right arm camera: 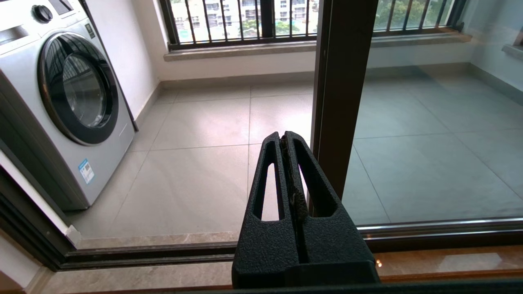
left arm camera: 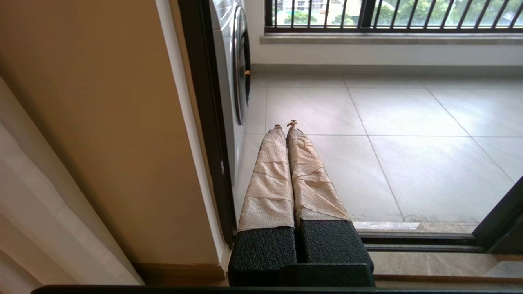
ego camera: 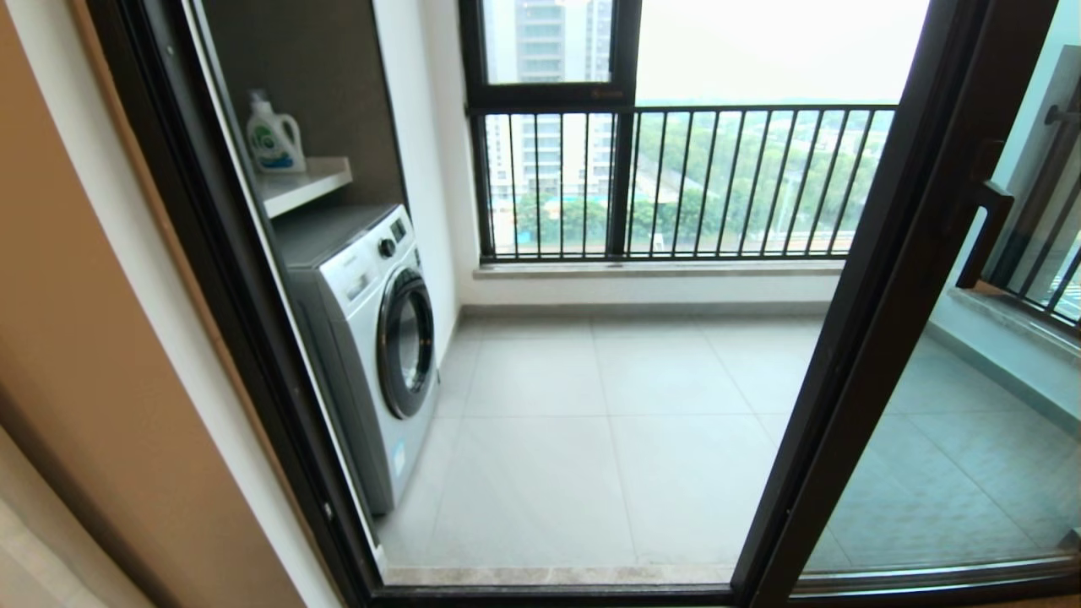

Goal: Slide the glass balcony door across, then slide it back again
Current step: Close the slid door

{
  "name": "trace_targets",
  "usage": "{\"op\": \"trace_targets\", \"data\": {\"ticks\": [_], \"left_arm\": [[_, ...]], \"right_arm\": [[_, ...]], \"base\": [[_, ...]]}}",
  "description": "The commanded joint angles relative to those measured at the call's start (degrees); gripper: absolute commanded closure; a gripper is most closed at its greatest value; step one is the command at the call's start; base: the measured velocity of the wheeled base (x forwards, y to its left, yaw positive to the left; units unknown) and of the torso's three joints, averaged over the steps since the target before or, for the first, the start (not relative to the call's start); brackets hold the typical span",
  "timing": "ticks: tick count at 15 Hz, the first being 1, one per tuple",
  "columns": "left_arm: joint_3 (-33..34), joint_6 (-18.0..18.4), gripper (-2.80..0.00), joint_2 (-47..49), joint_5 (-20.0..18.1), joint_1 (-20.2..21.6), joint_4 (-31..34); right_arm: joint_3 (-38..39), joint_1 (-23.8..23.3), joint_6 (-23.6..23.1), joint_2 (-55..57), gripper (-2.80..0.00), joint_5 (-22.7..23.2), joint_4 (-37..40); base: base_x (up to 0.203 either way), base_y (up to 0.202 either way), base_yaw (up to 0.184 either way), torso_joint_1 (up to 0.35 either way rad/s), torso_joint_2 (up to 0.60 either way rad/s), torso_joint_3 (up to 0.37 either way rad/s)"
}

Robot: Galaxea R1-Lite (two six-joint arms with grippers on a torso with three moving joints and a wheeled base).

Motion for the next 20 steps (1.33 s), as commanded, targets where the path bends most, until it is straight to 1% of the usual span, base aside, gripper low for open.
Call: {"op": "trace_targets", "data": {"ticks": [1,6,8,10,12,15,17,20], "left_arm": [[0.0,-0.01,0.0,0.09,0.04,0.0,-0.02],[0.0,-0.01,0.0,0.09,0.04,0.0,-0.02],[0.0,-0.01,0.0,0.09,0.04,0.0,-0.06],[0.0,-0.01,0.0,0.09,0.03,0.0,-0.02],[0.0,-0.01,0.0,0.09,0.04,0.0,-0.02],[0.0,-0.01,0.0,0.09,0.04,0.0,-0.02],[0.0,-0.01,0.0,0.09,0.04,0.0,-0.09],[0.0,-0.01,0.0,0.09,0.04,0.0,-0.02]], "right_arm": [[0.7,0.0,0.0,0.05,0.0,0.01,-0.06],[0.62,-0.09,0.2,-0.01,0.0,-0.12,0.12],[0.04,-0.09,-1.81,-0.01,0.0,-0.01,0.25],[-4.06,-0.02,-1.92,2.94,0.0,0.28,0.61],[-7.95,0.04,-1.87,9.12,0.0,0.43,0.67],[-16.59,0.08,-0.99,20.58,0.0,0.58,0.24],[-24.3,0.08,-0.68,29.56,0.0,0.63,0.12],[-37.92,-0.04,-0.53,45.98,0.0,-0.03,0.16]], "base": [[0.0,0.0,0.0,0.0,0.0,0.0],[0.0,0.0,0.0,0.0,0.0,0.0],[0.0,0.0,0.0,0.0,0.0,0.0],[0.0,0.0,0.0,0.0,0.0,0.0],[0.0,0.0,0.0,0.0,0.0,0.0],[0.0,0.0,0.0,0.0,0.0,0.0],[0.0,0.0,0.0,0.0,0.0,0.0],[0.0,0.0,0.0,0.0,0.0,0.0]]}}
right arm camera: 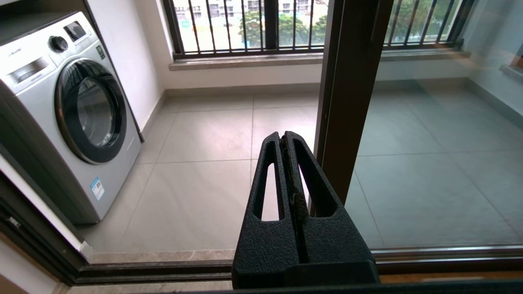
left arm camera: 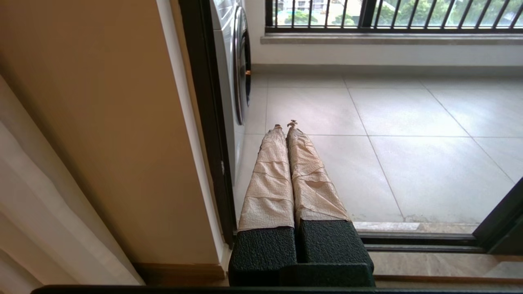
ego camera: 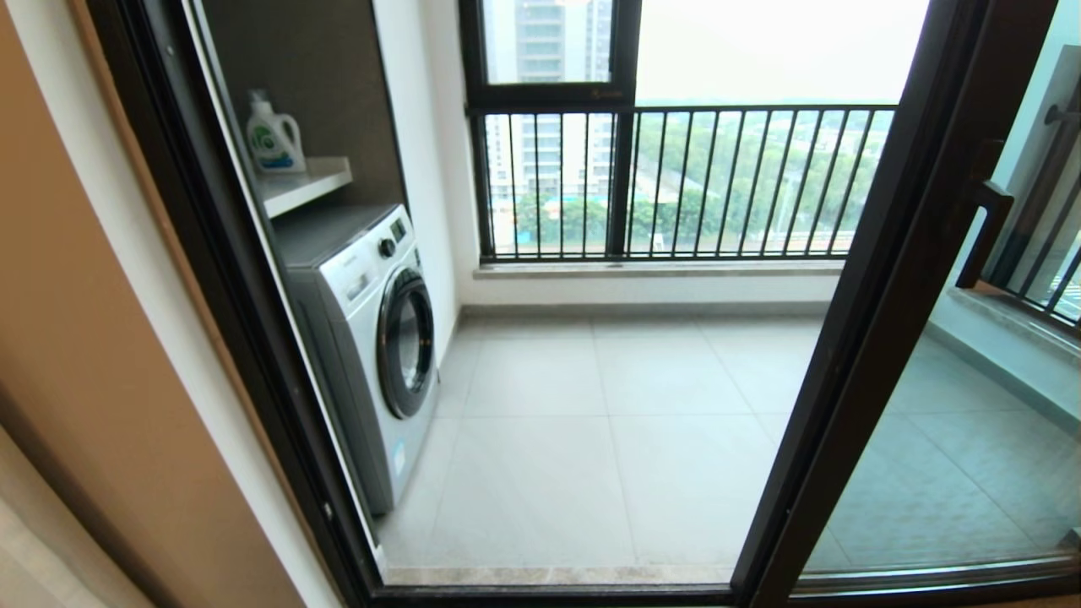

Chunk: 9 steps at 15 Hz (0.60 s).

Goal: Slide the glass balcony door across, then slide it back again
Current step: Close the slid door

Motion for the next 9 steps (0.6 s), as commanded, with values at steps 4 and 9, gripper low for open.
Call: {"op": "trace_targets", "data": {"ticks": [4,9], "left_arm": [[0.0,-0.01,0.0,0.09,0.01,0.0,-0.01],[0.0,-0.01,0.0,0.09,0.01,0.0,-0.01]], "right_arm": [[-28.39,-1.71,-0.08,34.3,0.0,-8.22,1.67],[-43.83,-12.15,-1.71,48.38,0.0,-12.5,5.62]], "base": [[0.0,0.0,0.0,0.0,0.0,0.0],[0.0,0.0,0.0,0.0,0.0,0.0]]}}
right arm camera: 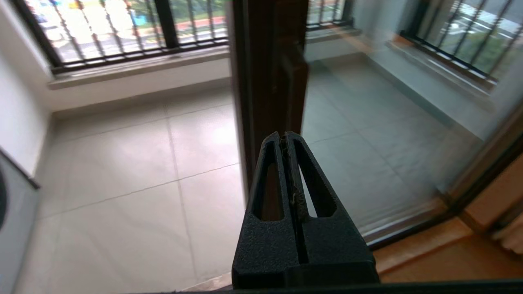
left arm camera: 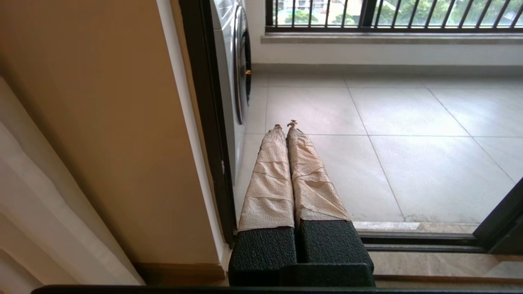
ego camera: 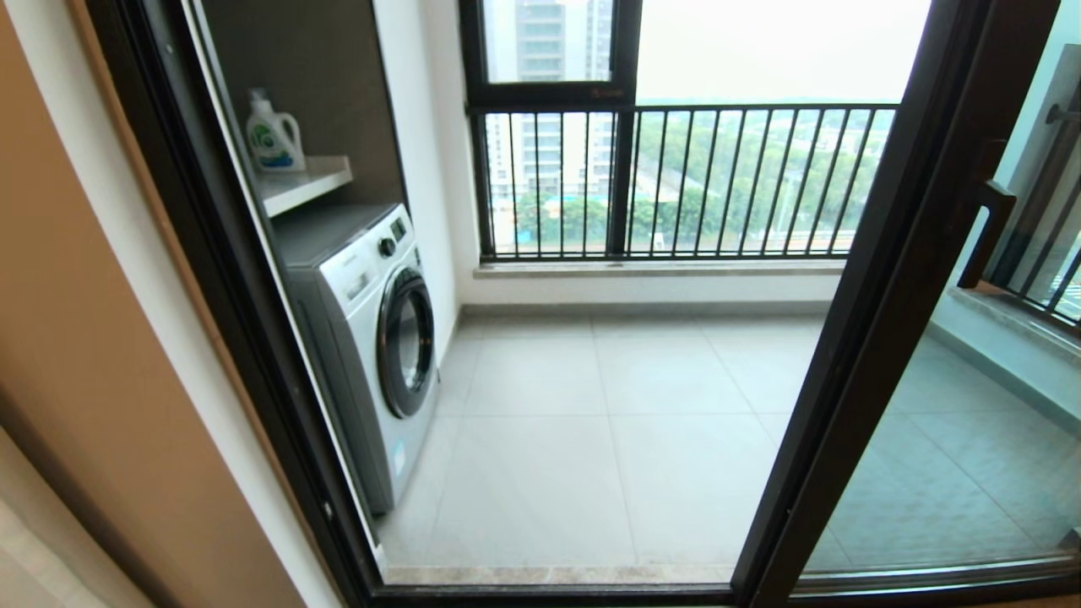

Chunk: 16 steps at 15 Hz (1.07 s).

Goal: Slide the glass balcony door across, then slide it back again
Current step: Close the slid door

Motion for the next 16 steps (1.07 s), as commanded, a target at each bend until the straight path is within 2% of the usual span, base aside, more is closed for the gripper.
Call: {"op": "trace_targets", "data": {"ticks": [1,4,10,14,16], "left_arm": [[0.0,-0.01,0.0,0.09,0.01,0.0,-0.02],[0.0,-0.01,0.0,0.09,0.01,0.0,-0.05],[0.0,-0.01,0.0,0.09,0.01,0.08,-0.02],[0.0,-0.01,0.0,0.09,0.01,0.0,-0.02],[0.0,-0.01,0.0,0.09,0.01,0.0,-0.02]], "right_arm": [[-3.45,-6.23,-1.96,8.71,0.0,-0.22,0.21],[-2.93,-10.97,-2.64,10.65,0.0,0.86,0.23],[-7.77,-20.9,-2.34,17.99,0.0,10.56,-1.83],[-12.73,-23.28,-2.18,25.98,0.0,17.94,-6.51],[-13.91,-23.44,-2.11,29.74,0.0,20.12,-9.45]], "base": [[0.0,0.0,0.0,0.0,0.0,0.0],[0.0,0.0,0.0,0.0,0.0,0.0],[0.0,0.0,0.0,0.0,0.0,0.0],[0.0,0.0,0.0,0.0,0.0,0.0],[0.0,0.0,0.0,0.0,0.0,0.0]]}}
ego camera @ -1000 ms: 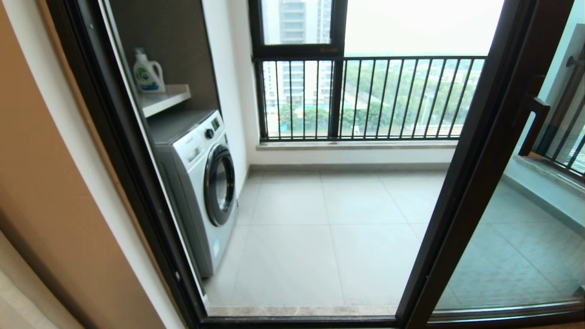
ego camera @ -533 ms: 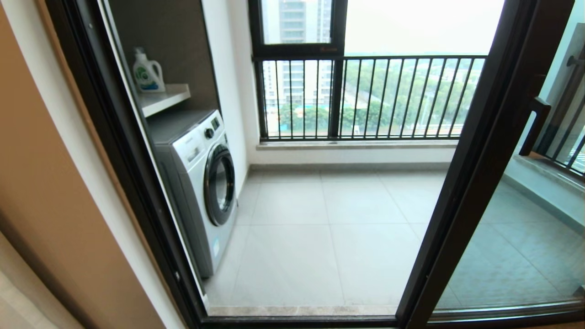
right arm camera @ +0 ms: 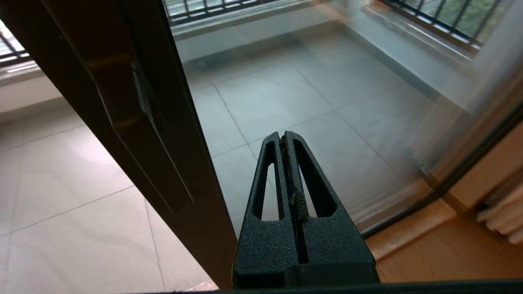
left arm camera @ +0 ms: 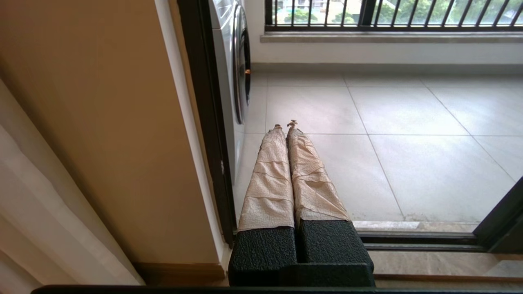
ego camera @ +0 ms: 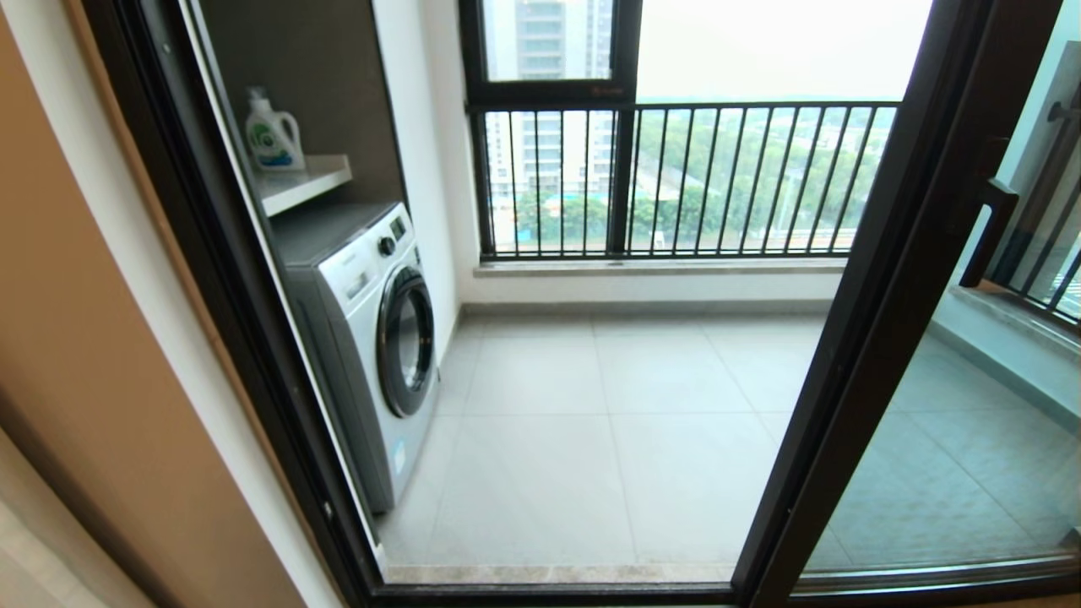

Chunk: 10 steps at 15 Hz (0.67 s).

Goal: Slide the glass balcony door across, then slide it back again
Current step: Close the slid door

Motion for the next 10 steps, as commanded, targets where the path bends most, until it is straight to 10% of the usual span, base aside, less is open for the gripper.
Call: {"op": "trace_targets", "data": {"ticks": [1,10], "left_arm": [[0.0,-0.01,0.0,0.09,0.02,0.0,-0.02],[0.0,-0.01,0.0,0.09,0.02,0.0,-0.02]], "right_arm": [[-1.94,-0.16,0.04,6.47,0.0,1.48,-2.63],[-9.41,6.05,3.53,13.31,0.0,3.76,-4.34]], "base": [[0.0,0.0,0.0,0.0,0.0,0.0],[0.0,0.0,0.0,0.0,0.0,0.0]]}}
